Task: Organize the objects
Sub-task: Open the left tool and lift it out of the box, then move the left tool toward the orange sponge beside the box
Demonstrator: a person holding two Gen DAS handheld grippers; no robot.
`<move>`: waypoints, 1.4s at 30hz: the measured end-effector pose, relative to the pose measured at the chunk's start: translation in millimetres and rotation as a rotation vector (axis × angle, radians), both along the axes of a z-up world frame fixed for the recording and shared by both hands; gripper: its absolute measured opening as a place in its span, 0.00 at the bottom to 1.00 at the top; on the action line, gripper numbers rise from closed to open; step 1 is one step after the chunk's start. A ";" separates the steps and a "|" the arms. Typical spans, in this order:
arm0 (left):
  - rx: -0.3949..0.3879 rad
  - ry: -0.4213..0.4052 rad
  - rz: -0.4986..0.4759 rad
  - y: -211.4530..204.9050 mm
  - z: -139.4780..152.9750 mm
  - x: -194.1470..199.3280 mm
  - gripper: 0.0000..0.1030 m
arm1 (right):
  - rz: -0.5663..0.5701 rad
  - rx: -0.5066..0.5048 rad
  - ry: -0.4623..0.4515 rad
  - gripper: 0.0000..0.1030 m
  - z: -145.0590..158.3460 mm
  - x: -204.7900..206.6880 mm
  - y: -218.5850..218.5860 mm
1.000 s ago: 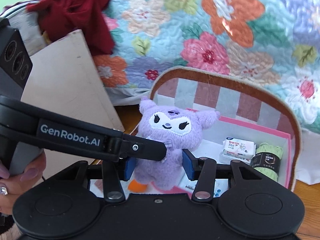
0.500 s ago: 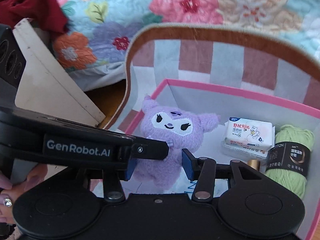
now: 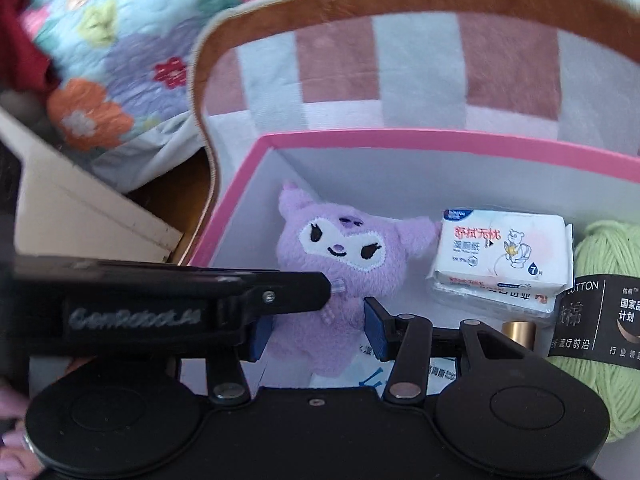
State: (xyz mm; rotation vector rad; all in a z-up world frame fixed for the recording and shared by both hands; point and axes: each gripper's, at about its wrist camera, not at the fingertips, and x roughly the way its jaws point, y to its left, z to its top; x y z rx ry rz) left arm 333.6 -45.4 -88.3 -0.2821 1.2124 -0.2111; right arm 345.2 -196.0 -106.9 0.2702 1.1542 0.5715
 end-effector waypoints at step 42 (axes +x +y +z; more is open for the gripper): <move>0.110 -0.211 -0.084 72.6 104.7 -196.9 0.88 | 0.210 -0.143 -0.254 0.69 148.4 -200.5 27.5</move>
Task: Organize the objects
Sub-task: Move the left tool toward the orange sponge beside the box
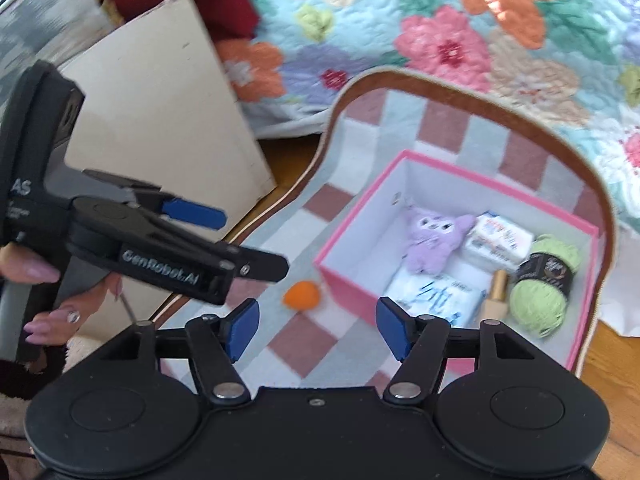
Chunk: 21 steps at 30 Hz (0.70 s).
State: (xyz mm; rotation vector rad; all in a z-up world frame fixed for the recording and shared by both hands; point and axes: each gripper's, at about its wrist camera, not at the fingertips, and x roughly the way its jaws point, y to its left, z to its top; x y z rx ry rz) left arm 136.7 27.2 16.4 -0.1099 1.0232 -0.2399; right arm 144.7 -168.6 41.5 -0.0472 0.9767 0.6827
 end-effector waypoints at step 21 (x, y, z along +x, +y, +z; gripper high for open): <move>-0.162 0.098 0.129 59.8 -131.2 17.4 0.69 | 0.190 -0.044 -0.091 0.71 -116.4 5.1 82.1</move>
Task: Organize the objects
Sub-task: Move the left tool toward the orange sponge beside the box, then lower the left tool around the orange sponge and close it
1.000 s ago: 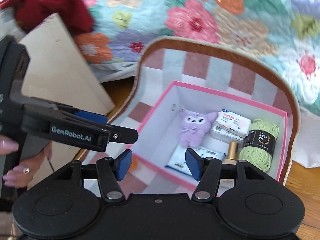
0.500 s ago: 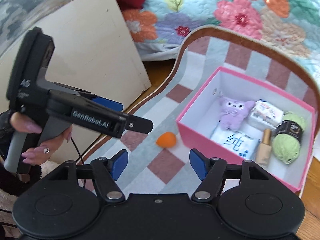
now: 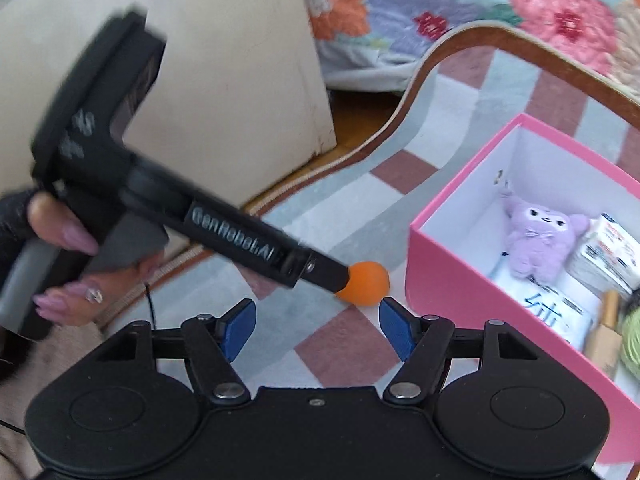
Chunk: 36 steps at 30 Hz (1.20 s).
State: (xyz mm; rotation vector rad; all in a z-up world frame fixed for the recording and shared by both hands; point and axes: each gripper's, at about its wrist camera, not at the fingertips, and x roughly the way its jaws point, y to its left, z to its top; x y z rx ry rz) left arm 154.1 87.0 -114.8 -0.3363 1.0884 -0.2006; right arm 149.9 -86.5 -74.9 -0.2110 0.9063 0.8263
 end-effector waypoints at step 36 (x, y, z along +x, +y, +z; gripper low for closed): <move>-0.167 0.062 -0.080 -4.5 -31.9 8.9 0.39 | -0.190 -0.031 -0.025 0.40 -72.3 8.7 -5.6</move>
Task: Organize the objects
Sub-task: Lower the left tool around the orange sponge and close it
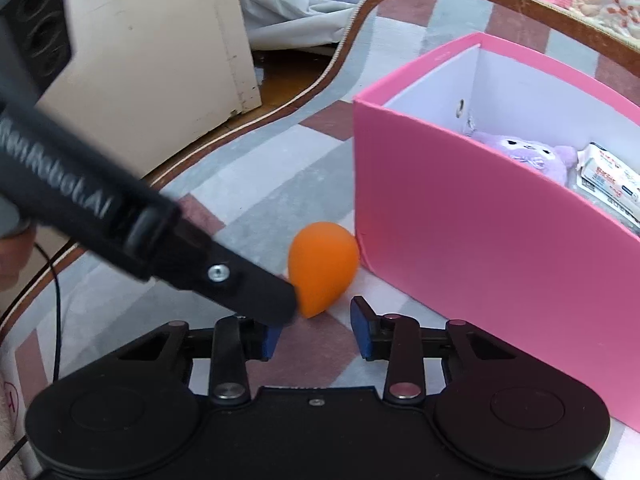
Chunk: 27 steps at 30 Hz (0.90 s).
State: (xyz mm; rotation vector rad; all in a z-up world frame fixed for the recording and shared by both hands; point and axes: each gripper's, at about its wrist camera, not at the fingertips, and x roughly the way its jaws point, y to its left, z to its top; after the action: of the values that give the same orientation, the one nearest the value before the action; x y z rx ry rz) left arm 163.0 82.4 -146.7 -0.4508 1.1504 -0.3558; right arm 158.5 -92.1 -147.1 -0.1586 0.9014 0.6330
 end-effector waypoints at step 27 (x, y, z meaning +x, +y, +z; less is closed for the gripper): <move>-0.062 -0.017 -0.032 -13.1 19.9 -19.3 0.32 | -0.019 0.049 0.047 0.38 32.3 -19.9 -16.5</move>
State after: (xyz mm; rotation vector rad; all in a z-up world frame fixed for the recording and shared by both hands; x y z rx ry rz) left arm 143.7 69.3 -126.8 -0.4834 1.1339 -0.4239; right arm 138.6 -108.6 -114.9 -0.0915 0.9304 0.6427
